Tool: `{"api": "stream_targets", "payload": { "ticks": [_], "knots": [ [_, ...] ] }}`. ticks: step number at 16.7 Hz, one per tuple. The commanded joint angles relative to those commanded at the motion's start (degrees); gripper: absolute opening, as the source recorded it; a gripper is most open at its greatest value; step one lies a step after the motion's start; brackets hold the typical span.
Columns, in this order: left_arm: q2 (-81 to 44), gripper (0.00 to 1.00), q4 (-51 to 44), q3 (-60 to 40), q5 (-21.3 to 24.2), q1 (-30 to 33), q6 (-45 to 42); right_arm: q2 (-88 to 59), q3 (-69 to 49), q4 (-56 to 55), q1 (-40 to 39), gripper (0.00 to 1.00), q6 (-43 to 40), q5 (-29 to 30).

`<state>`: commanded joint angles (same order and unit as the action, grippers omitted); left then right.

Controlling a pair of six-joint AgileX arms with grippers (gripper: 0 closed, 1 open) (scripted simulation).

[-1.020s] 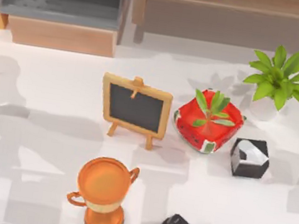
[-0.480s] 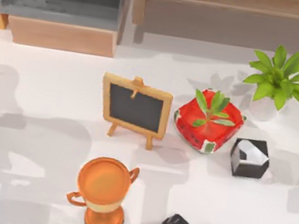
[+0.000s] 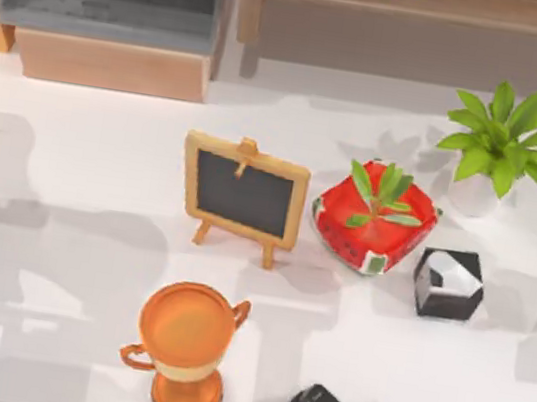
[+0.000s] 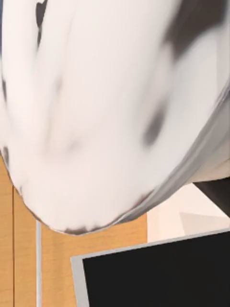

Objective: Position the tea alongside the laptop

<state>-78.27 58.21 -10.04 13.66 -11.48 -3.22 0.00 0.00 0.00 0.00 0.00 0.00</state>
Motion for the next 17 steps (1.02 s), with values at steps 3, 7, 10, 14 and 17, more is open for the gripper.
{"api": "stream_targets", "payload": {
  "ticks": [3,7,10,14,17],
  "knots": [
    [-2.13,0.00,3.74,-0.03,0.11,-0.08,-0.06,0.00,0.00,0.00,0.00,1.00,0.00,0.00],
    [-5.42,0.00,9.00,0.12,0.20,-0.10,-0.08,0.00,0.00,0.00,0.00,1.00,0.00,0.00],
    [-7.96,0.00,12.24,0.50,0.21,-0.08,-0.05,0.00,0.00,0.00,0.00,1.00,0.00,0.00],
    [-11.13,0.00,14.29,1.74,0.11,0.00,0.04,0.00,0.00,0.00,0.00,1.00,0.00,0.00],
    [-12.74,0.00,13.68,3.01,0.05,0.04,0.10,0.00,0.00,0.00,0.00,1.00,0.00,0.00]
  ]
}}
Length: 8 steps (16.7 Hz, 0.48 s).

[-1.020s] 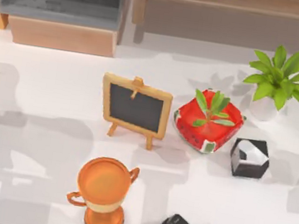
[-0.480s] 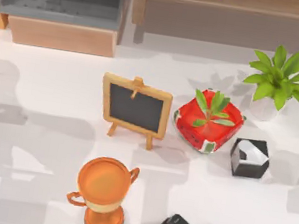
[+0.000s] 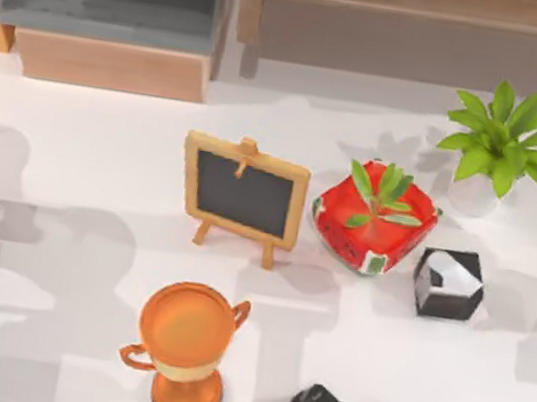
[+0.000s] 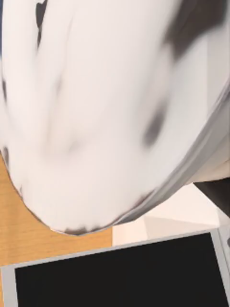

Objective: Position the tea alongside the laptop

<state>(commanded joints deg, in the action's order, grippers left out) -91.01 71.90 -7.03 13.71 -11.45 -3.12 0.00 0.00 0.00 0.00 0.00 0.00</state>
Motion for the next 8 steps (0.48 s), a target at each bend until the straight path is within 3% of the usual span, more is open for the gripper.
{"api": "stream_targets", "payload": {
  "ticks": [4,8],
  "knots": [
    [0.00,0.00,0.00,0.00,0.00,0.00,0.00,0.00,0.00,0.00,0.00,1.00,0.00,0.00],
    [0.00,0.30,0.00,0.00,0.00,0.00,0.00,0.00,0.00,0.00,0.00,1.00,0.00,0.00]
  ]
}}
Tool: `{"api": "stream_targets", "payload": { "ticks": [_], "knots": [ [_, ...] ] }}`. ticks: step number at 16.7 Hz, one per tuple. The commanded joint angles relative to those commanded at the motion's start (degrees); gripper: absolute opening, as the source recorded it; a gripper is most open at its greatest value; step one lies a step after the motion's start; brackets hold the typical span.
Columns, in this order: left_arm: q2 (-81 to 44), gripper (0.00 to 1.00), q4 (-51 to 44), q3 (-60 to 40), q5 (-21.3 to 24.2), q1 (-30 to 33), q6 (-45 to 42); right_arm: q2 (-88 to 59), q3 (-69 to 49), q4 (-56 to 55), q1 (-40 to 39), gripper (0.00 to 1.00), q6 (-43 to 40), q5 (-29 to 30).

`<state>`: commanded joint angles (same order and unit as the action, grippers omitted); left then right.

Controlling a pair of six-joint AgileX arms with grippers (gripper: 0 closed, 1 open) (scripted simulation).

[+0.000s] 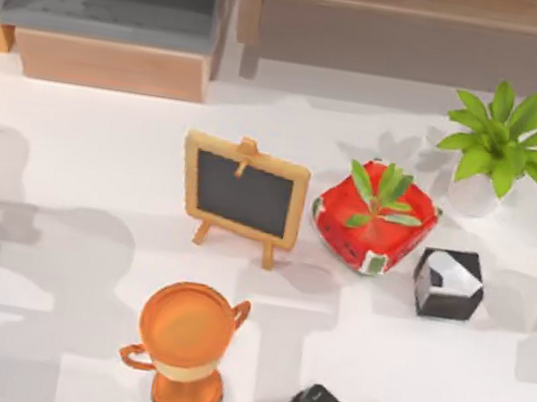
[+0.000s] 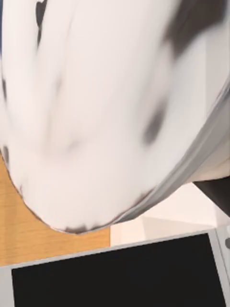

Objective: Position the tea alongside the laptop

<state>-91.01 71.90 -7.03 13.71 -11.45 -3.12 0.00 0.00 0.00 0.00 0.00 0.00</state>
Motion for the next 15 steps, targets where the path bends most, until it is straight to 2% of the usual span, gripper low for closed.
{"api": "stream_targets", "payload": {
  "ticks": [9,15],
  "knots": [
    [0.00,0.98,0.00,0.00,0.00,0.00,0.00,0.00,0.00,0.00,0.00,1.00,0.00,0.00],
    [0.00,1.00,0.00,0.00,0.00,0.00,0.00,0.00,0.00,0.00,0.00,1.00,0.00,0.00]
  ]
}}
